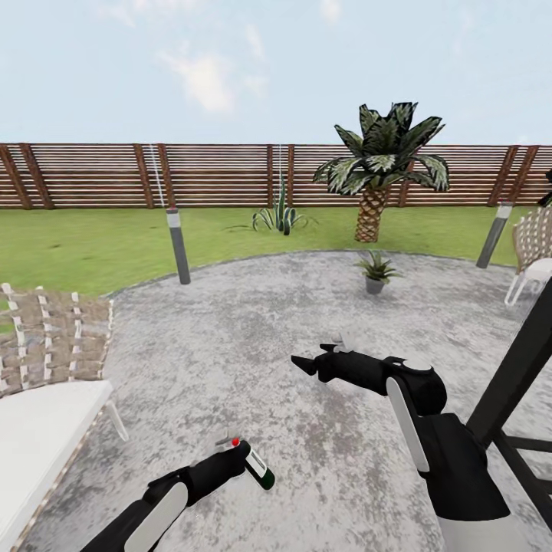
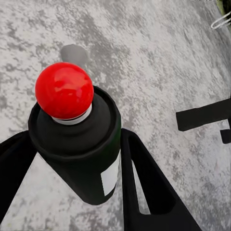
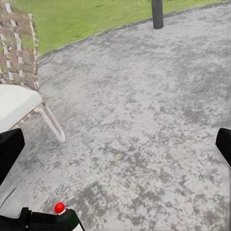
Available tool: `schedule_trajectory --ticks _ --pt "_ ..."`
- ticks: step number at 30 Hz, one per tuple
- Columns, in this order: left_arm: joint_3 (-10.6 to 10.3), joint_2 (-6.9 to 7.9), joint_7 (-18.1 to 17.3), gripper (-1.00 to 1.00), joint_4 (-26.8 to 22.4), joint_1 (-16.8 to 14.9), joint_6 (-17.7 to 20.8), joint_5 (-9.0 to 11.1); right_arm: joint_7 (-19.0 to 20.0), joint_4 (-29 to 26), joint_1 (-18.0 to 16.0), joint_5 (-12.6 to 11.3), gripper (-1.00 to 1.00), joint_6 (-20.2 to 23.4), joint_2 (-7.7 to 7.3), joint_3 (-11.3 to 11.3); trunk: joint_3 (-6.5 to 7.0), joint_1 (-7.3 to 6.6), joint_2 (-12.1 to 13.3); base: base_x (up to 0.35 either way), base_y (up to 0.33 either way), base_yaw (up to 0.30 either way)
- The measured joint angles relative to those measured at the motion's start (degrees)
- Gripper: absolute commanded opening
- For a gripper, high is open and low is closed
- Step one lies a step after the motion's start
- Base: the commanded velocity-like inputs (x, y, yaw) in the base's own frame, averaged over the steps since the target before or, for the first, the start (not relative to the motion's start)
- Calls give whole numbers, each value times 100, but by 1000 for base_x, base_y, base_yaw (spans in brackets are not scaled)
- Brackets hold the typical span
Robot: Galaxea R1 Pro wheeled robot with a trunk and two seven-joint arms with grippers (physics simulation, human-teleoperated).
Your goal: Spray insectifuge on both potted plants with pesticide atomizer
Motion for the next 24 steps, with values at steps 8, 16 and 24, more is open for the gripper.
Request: schedule_trajectory --ticks 8,16,24 --pt "6 0 2 -100 1 -1 -1 13 -9 -1 0 -2 100 44 7 -20 0 0 0 338 0 -38" --pt "5 0 -11 -100 0 0 2 14 -12 0 0 -4 100 11 8 -12 0 0 0 338 0 -125" --pt "3 0 -4 -100 0 0 -5 7 -4 0 0 -5 100 -2 4 -4 0 0 0 338 0 -7"
